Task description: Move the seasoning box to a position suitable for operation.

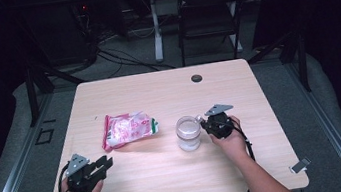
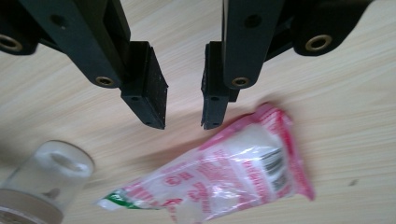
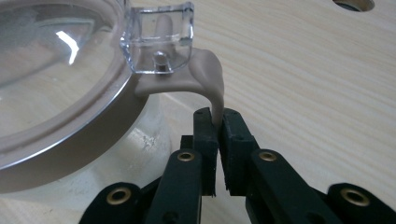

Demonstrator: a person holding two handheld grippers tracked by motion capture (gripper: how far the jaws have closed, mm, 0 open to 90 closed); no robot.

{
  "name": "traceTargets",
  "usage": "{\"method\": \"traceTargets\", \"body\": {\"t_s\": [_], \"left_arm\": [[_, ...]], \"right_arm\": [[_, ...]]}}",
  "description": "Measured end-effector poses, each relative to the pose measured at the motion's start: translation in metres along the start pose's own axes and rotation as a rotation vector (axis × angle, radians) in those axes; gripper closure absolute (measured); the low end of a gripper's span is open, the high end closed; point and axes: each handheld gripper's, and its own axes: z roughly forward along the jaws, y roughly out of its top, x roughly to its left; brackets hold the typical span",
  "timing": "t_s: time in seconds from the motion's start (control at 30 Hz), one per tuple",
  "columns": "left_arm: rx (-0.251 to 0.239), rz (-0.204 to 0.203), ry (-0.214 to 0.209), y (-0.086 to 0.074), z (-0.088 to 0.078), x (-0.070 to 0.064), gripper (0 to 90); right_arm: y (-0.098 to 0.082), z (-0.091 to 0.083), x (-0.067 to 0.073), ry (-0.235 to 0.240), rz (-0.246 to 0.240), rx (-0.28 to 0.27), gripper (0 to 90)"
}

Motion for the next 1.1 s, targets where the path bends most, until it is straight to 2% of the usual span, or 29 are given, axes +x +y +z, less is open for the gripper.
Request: {"method": "traceTargets", "body": {"t_s": [0.03, 0.07, 0.13, 0.17, 0.2, 0.27, 0.37, 0.47, 0.5, 0.57, 0.67, 0.77, 0.87, 0.93, 1.0, 1.1], "left_arm": [[0.000, 0.000, 0.000, 0.000, 0.000, 0.000, 70.6], [0.004, 0.021, -0.024, 0.004, 0.007, -0.004, 70.2], [0.013, 0.040, -0.042, 0.008, 0.012, -0.007, 69.1], [0.013, 0.040, -0.042, 0.008, 0.012, -0.007, 69.1], [0.015, 0.047, -0.062, 0.013, 0.020, -0.010, 69.1], [0.018, 0.050, -0.069, 0.016, 0.024, -0.011, 69.1], [0.025, 0.049, -0.089, 0.021, 0.034, -0.014, 68.4], [0.034, 0.079, -0.115, 0.028, 0.045, -0.021, 67.9], [0.034, 0.079, -0.115, 0.028, 0.045, -0.021, 67.9], [0.040, 0.104, -0.124, 0.031, 0.050, -0.025, 67.6], [0.041, 0.125, -0.141, 0.035, 0.056, -0.032, 66.5], [0.043, 0.133, -0.140, 0.037, 0.058, -0.034, 65.0], [0.035, 0.118, -0.141, 0.040, 0.058, -0.036, 60.0], [0.029, 0.106, -0.148, 0.041, 0.058, -0.035, 59.4], [0.038, 0.085, -0.153, 0.045, 0.057, -0.036, 57.3], [0.040, 0.066, -0.166, 0.051, 0.056, -0.039, 57.5]], "right_arm": [[-0.002, -0.003, 0.002, -0.003, 0.009, 0.001, 85.7], [-0.004, -0.005, 0.004, -0.008, 0.014, -0.001, 85.7], [-0.008, -0.011, 0.009, -0.027, 0.013, -0.004, 85.9], [-0.008, -0.011, 0.009, -0.027, 0.013, -0.004, 85.9], [-0.012, -0.017, 0.016, -0.050, 0.009, -0.005, 85.8], [-0.014, -0.020, 0.018, -0.051, 0.011, -0.008, 85.7], [-0.023, -0.029, 0.024, -0.031, 0.035, -0.012, 85.3], [-0.028, -0.035, 0.029, -0.034, 0.017, -0.013, 85.5], [-0.029, -0.037, 0.030, -0.028, 0.025, -0.011, 85.4], [-0.031, -0.039, 0.033, -0.025, 0.031, -0.007, 85.1], [-0.035, -0.045, 0.038, 0.014, 0.073, -0.004, 83.6], [-0.037, -0.047, 0.038, 0.022, 0.073, 0.001, 82.6], [-0.039, -0.057, 0.037, 0.054, 0.102, 0.009, 76.7], [-0.039, -0.061, 0.037, 0.052, 0.101, 0.006, 75.7], [-0.036, -0.077, 0.040, 0.042, 0.085, -0.021, 69.4], [-0.026, -0.092, 0.041, 0.041, 0.080, -0.047, 65.9]]}}
